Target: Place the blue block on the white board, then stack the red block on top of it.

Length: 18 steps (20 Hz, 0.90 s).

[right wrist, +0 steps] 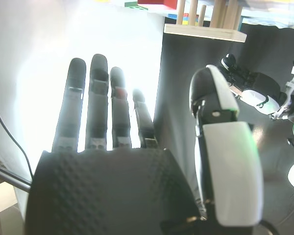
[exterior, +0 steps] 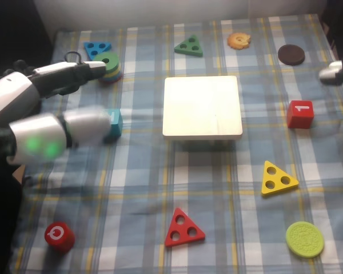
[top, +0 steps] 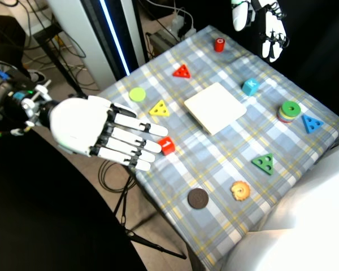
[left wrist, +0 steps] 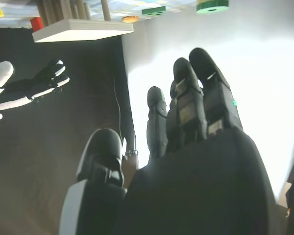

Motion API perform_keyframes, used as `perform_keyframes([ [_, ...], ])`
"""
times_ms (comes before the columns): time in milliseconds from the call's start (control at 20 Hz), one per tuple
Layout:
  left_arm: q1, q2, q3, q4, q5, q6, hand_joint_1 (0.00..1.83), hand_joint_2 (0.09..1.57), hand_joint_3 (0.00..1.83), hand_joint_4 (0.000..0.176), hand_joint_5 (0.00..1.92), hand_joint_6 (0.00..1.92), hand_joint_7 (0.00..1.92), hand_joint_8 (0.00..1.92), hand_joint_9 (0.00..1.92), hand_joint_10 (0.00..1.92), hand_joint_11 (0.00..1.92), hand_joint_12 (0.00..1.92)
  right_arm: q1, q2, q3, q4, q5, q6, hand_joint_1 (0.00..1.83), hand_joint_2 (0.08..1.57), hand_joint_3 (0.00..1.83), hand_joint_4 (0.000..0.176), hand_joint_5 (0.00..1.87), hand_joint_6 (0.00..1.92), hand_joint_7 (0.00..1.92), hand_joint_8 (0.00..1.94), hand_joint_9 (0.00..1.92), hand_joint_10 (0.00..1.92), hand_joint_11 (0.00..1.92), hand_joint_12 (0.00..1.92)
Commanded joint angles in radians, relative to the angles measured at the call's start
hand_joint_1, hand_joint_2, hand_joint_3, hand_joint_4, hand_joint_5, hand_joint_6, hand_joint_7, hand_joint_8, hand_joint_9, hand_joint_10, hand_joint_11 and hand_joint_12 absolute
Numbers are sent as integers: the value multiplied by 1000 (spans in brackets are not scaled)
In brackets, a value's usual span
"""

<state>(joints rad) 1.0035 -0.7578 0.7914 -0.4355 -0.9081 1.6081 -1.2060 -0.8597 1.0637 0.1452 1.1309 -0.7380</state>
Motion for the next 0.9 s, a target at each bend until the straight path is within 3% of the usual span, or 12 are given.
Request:
perform_keyframes([
  [0,-8,-2,5,16,-106,-7,530,1057,12,173,388,6,366,6,341,18,29,579,15,1,3,11,122,3,658,1354,8,15,541,6,509,7,487,26,222,672],
  [250,-38,-19,59,-22,-19,33,652,1027,0,176,387,1,379,4,346,8,75,593,32,0,3,-12,122,5,670,1359,0,9,548,2,520,2,497,5,227,635],
  [300,-58,-28,69,-50,11,99,663,1018,0,167,384,0,385,6,363,13,106,604,34,0,3,-16,122,5,672,1362,1,7,547,2,524,3,500,6,230,634],
  [450,-139,-73,89,-152,95,408,684,994,0,176,373,0,372,0,320,0,55,573,37,0,2,-29,122,7,686,1360,0,20,547,1,524,2,506,6,240,630],
  [500,-152,-86,94,-170,107,463,693,987,0,176,373,0,358,0,304,0,42,563,37,0,2,-31,122,8,688,1360,0,26,546,0,523,1,506,5,239,629],
  [550,-178,-112,108,-214,131,591,717,973,0,176,391,6,347,0,299,0,29,550,38,0,2,-35,122,9,689,1357,0,12,555,4,526,3,513,7,246,627],
  [700,-213,-155,136,-274,171,757,735,956,0,176,406,8,348,1,304,2,30,542,41,0,2,-43,122,13,695,1358,0,6,558,4,528,3,515,7,249,624],
  [850,-239,-190,173,-331,221,874,758,946,0,176,430,3,376,2,302,3,36,428,42,0,2,-48,122,18,714,1357,0,16,557,1,531,2,522,6,255,622],
])
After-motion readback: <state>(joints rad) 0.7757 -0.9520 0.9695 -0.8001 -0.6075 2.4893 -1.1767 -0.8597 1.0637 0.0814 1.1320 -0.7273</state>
